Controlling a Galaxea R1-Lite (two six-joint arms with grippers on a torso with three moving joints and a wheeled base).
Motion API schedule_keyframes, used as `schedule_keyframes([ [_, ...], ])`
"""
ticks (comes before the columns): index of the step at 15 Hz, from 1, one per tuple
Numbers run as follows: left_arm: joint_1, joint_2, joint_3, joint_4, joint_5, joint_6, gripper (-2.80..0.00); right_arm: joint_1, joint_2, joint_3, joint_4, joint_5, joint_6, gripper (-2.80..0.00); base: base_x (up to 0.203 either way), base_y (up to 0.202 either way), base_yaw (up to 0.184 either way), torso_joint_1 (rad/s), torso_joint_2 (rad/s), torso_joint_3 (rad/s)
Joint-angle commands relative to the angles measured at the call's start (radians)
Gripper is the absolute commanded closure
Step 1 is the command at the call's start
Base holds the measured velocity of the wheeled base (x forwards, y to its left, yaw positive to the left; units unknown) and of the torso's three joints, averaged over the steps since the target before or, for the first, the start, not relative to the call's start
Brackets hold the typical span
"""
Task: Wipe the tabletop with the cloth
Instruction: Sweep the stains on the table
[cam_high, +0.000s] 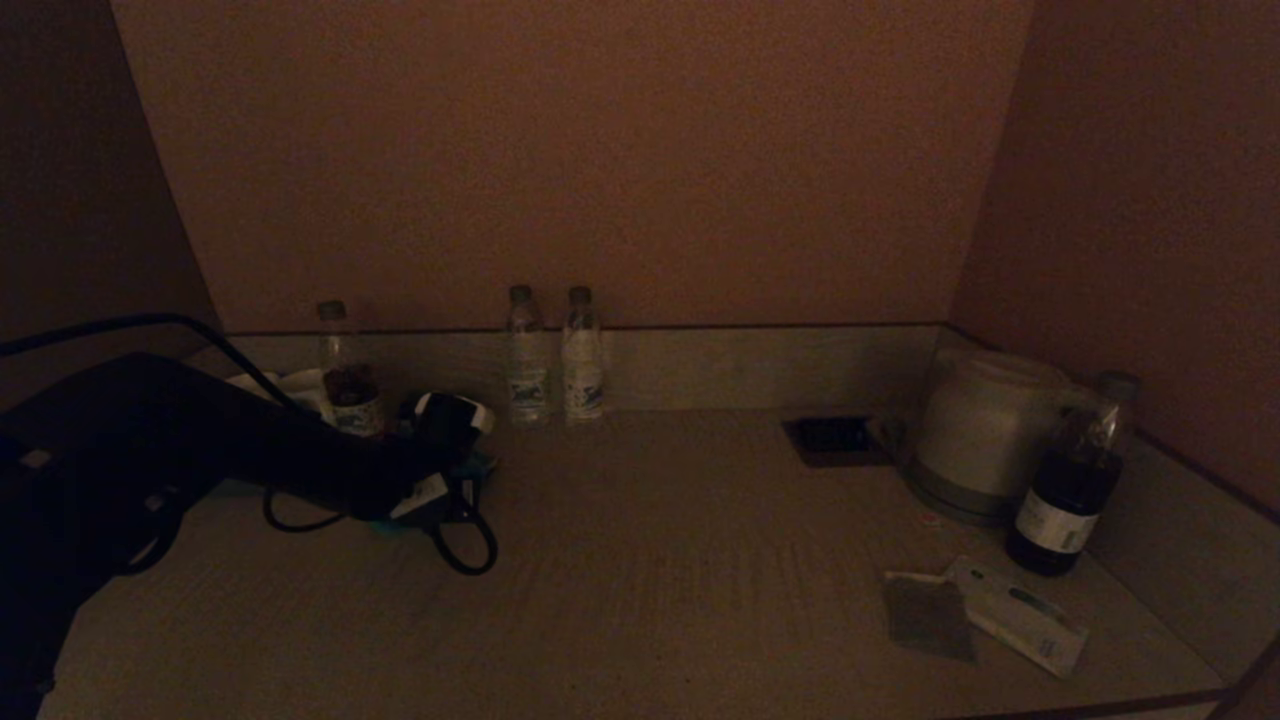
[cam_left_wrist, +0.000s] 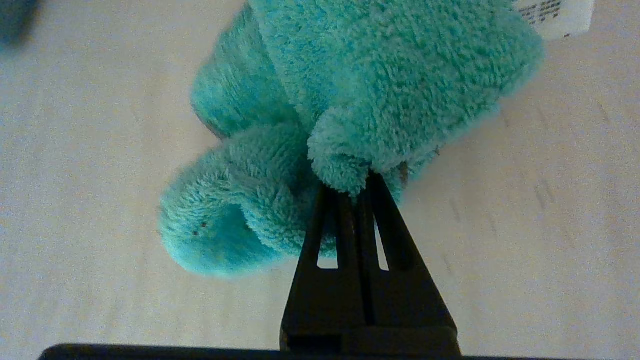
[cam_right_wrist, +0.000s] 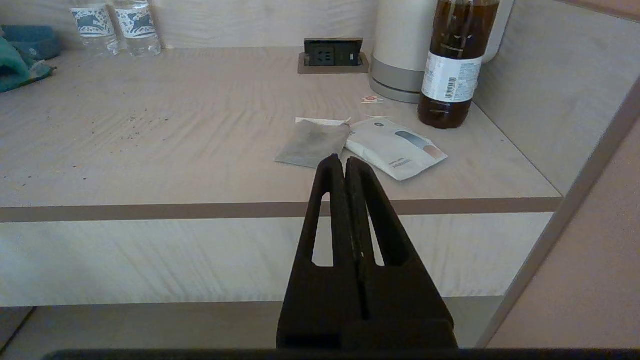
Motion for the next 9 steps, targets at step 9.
schedule_keyframes([
  [9, -0.109, -0.220, 0.228, 0.018, -0.021, -0.104, 0.00, 0.000, 0.000, 0.000, 0.000, 0.000, 0.000, 0.00, 0.000, 0.000, 0.000, 0.000, 0.00, 0.000],
])
